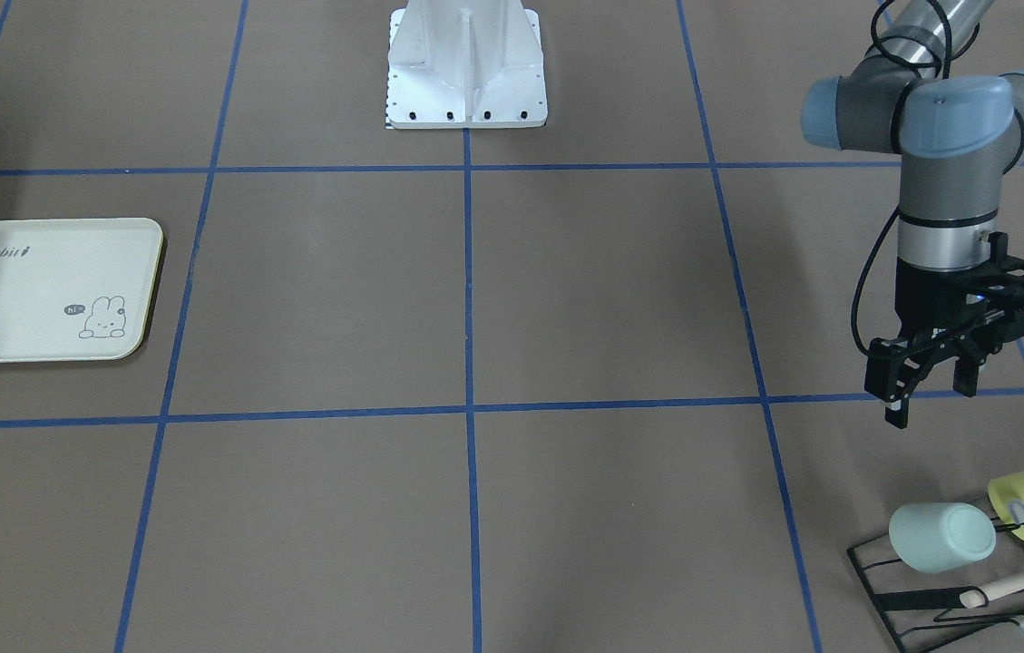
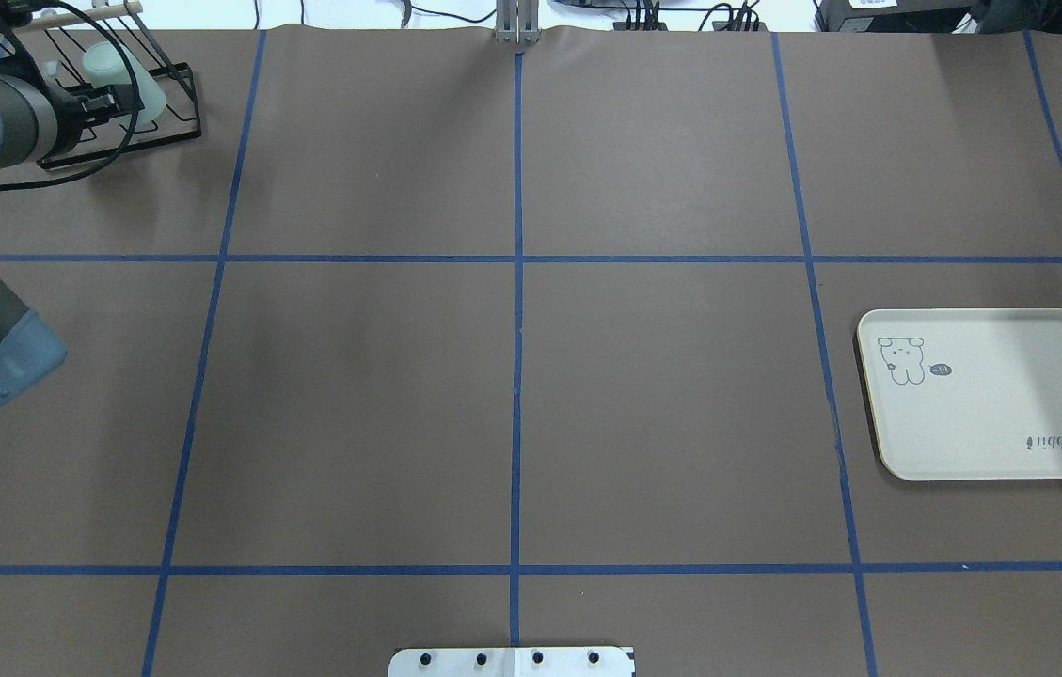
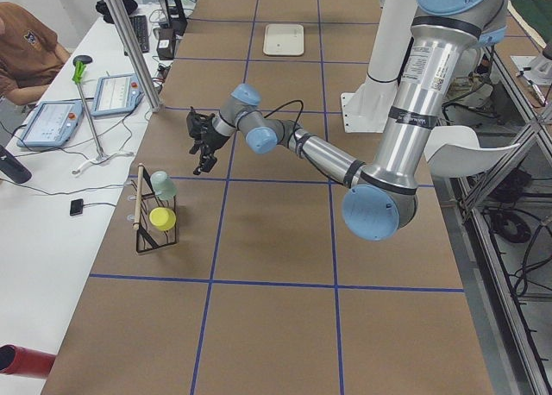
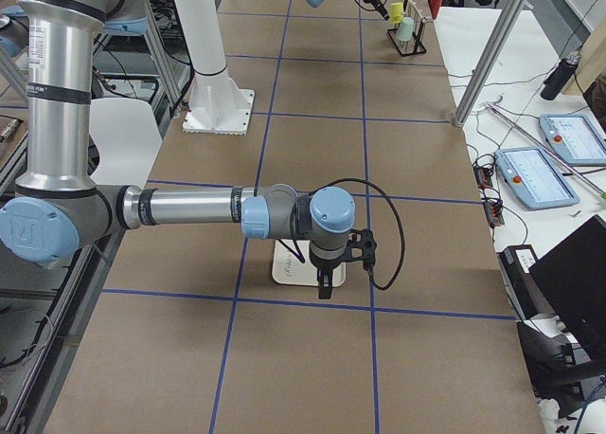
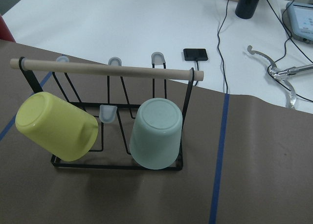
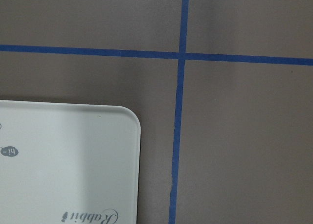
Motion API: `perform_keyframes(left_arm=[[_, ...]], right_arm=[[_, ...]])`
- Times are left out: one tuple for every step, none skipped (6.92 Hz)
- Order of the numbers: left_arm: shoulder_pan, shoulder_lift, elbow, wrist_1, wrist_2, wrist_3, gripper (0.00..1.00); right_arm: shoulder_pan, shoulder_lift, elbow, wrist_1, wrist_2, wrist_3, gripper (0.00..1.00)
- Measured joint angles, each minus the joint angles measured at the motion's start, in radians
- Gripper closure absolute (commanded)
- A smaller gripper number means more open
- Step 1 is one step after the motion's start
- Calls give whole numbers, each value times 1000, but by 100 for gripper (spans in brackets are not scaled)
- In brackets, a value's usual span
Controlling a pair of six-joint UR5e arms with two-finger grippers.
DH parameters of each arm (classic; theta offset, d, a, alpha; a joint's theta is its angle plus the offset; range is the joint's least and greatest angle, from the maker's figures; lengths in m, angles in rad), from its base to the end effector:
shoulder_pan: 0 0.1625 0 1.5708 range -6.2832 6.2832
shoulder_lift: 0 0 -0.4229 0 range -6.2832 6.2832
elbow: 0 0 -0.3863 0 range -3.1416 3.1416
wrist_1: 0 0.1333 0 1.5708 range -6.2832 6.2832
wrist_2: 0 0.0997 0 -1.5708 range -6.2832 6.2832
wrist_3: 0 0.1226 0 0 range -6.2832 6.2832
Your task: Left arm grabs green cup and hands to right arm on tray
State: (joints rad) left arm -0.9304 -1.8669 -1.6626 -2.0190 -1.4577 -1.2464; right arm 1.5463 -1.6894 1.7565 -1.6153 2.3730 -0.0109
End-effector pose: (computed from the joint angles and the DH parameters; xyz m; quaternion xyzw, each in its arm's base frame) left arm 0.2634 -0.5997 0.4286 0.2798 0.2978 -0.2942 0.8640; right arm 0.0344 -0.4380 0.6395 0.0077 -0.3905 -0.0207 0.9204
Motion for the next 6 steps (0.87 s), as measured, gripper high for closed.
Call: perform_keyframes(left_arm=[[5, -26, 79, -78, 34, -15, 0], [6, -66, 157, -132, 59, -20, 0], [7, -104, 219, -155, 81, -19, 0], [7, -129, 259, -163, 96, -16, 0], [7, -139, 282, -165, 102, -14, 0], [7, -142, 298, -166, 105, -13, 0]], right_arm=[[0, 1, 0, 0, 0, 0, 0], [0, 2, 0, 0, 0, 0, 0], [1, 2, 0, 0, 1, 0, 0], [0, 3, -1, 1, 1, 0, 0], [0, 3, -1, 0, 2, 0, 0], [1, 3, -1, 0, 2, 0, 0]])
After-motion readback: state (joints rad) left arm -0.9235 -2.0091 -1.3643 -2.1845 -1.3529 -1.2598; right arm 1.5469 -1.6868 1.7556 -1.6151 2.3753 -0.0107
